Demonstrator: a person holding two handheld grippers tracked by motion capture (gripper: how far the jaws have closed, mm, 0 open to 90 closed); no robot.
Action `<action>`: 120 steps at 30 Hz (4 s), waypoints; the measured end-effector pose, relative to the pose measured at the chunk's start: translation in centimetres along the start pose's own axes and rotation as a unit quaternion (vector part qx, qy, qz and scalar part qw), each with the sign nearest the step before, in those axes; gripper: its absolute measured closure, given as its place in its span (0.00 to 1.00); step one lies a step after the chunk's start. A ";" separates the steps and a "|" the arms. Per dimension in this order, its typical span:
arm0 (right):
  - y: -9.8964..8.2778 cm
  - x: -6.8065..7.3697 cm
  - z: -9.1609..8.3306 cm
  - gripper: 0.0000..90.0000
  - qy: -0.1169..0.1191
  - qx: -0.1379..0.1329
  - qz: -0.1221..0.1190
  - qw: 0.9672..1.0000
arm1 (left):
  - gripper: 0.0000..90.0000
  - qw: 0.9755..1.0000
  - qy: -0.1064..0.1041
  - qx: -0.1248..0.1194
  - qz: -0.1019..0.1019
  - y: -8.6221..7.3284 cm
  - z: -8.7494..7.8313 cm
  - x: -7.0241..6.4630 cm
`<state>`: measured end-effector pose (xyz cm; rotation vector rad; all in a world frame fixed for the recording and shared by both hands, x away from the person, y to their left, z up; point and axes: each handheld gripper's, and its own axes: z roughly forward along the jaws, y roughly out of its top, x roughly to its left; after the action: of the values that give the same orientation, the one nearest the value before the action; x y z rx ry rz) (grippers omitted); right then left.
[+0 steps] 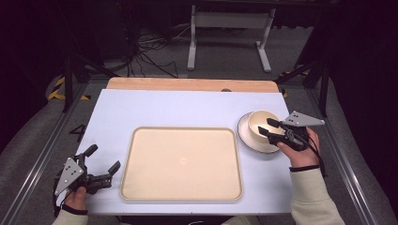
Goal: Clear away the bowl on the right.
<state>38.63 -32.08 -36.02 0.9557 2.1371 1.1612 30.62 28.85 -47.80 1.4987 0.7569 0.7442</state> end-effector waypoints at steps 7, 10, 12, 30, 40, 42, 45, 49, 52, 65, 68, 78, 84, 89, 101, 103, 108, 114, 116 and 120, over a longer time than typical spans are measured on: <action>-0.3 0.1 1.7 0.60 -0.002 0.041 -0.025 0.999 | 0.00 1.000 0.000 -0.002 0.001 0.0 0.0 0.0; -0.6 -0.2 2.2 0.59 0.000 0.051 -0.019 0.999 | 0.00 1.000 0.001 -0.002 0.001 0.0 0.0 0.0; -0.7 -0.3 2.4 0.59 0.000 0.055 -0.015 0.998 | 0.00 1.000 0.001 -0.002 0.002 0.0 0.0 0.0; -2.0 -0.3 4.8 0.66 0.010 0.131 -0.031 0.991 | 0.00 1.000 0.002 -0.003 0.003 0.0 0.0 0.0; -2.3 -0.9 5.5 0.75 0.038 0.161 -0.060 0.984 | 0.00 1.000 0.002 -0.003 0.003 0.0 0.0 0.0; -2.4 -1.0 5.6 0.78 0.042 0.169 -0.057 0.983 | 0.00 1.000 0.001 -0.003 0.003 0.0 0.0 0.0; -2.4 -0.9 5.7 0.81 0.038 0.176 -0.063 0.982 | 0.00 1.000 0.002 -0.003 0.003 0.0 0.0 0.0; -2.4 -0.9 5.7 0.86 0.035 0.177 -0.068 0.981 | 0.00 1.000 0.002 -0.003 0.003 0.0 0.0 0.0; -2.4 -0.9 5.7 0.87 0.036 0.177 -0.073 0.981 | 0.00 1.000 0.002 -0.003 0.003 0.0 0.0 0.0; -2.4 -0.9 5.7 0.93 0.028 0.176 -0.091 0.980 | 0.00 1.000 0.002 -0.003 0.003 0.0 0.0 0.0; -2.3 -0.9 5.7 0.93 0.026 0.178 -0.096 0.979 | 0.00 1.000 0.002 -0.003 0.003 0.0 0.0 0.0; -1.9 -0.9 5.1 0.92 0.009 0.166 -0.091 0.982 | 0.00 1.000 0.001 -0.003 0.003 0.0 0.0 0.0; -1.5 -0.7 4.7 0.92 0.012 0.161 -0.082 0.983 | 0.00 1.000 0.001 -0.002 0.002 0.0 0.0 0.0; -0.7 -0.1 3.9 0.92 0.013 0.155 -0.088 0.984 | 0.00 1.000 0.001 -0.001 0.002 0.0 0.0 0.0; 1.6 1.9 1.7 0.91 0.020 0.143 -0.103 0.984 | 0.00 1.000 0.001 -0.003 0.003 0.0 0.0 0.0; 1.8 2.2 1.4 0.91 0.016 0.143 -0.110 0.984 | 0.00 1.000 0.002 -0.003 0.002 0.0 0.0 0.0; 2.3 2.7 0.8 0.91 0.019 0.139 -0.116 0.983 | 0.00 1.000 0.001 -0.003 0.003 0.0 0.0 0.0; 2.7 3.4 0.5 0.91 0.024 0.137 -0.123 0.983 | 0.00 1.000 0.001 -0.003 0.003 0.0 0.0 0.0; 2.9 3.6 0.3 0.91 0.029 0.139 -0.122 0.982 | 0.00 1.000 0.002 -0.004 0.003 0.0 0.0 0.0; 3.3 4.2 0.1 0.91 0.037 0.138 -0.127 0.982 | 0.00 1.000 0.001 -0.003 0.003 0.0 0.0 0.0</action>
<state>37.24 -27.54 -33.69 0.7332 2.4408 0.8018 30.58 28.85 -47.81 1.4960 0.7520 0.7520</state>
